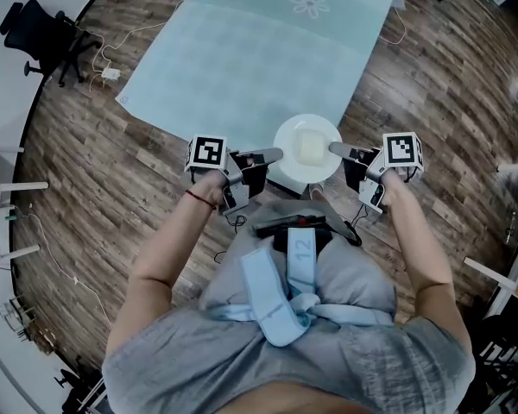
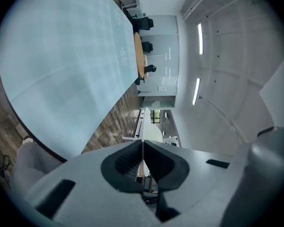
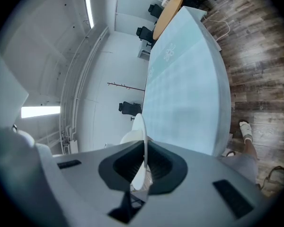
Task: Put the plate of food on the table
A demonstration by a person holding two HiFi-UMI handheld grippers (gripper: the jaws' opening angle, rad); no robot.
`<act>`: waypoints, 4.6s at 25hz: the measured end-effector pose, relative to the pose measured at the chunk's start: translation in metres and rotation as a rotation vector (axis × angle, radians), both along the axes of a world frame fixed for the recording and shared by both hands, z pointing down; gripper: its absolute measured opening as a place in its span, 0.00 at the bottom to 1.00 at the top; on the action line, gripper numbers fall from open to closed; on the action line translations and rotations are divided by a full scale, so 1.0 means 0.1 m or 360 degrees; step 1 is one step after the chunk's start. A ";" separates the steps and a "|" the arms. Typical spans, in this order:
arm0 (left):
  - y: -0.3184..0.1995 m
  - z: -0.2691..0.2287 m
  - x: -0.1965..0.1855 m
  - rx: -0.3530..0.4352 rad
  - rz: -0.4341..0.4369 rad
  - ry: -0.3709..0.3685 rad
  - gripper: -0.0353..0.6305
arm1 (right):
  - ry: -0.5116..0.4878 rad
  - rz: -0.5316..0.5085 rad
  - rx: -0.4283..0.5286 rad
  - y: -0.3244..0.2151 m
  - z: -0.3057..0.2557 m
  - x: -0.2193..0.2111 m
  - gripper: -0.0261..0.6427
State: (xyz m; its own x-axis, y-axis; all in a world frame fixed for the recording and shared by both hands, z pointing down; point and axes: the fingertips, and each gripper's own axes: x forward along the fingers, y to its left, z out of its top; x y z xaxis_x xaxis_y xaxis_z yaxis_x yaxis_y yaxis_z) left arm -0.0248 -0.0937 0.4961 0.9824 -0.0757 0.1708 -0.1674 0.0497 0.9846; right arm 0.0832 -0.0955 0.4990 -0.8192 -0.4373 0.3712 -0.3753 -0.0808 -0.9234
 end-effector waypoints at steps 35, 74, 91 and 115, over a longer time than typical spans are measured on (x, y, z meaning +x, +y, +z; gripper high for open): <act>-1.47 1.04 0.38 0.0063 -0.0212 -0.0242 0.09 | 0.0000 -0.0217 -0.0016 -1.62 1.04 0.36 0.09; -2.51 2.01 0.69 0.0000 -0.0425 -0.0291 0.09 | 0.0512 -0.0460 0.0118 -2.81 1.92 0.66 0.10; -2.55 2.05 0.67 0.0090 -0.0377 -0.0538 0.10 | 0.0450 -0.0396 0.0044 -2.81 2.04 0.74 0.10; -2.45 1.81 0.90 0.0171 -0.0412 -0.0581 0.11 | 0.0755 -0.0504 0.0107 -2.86 2.06 0.78 0.10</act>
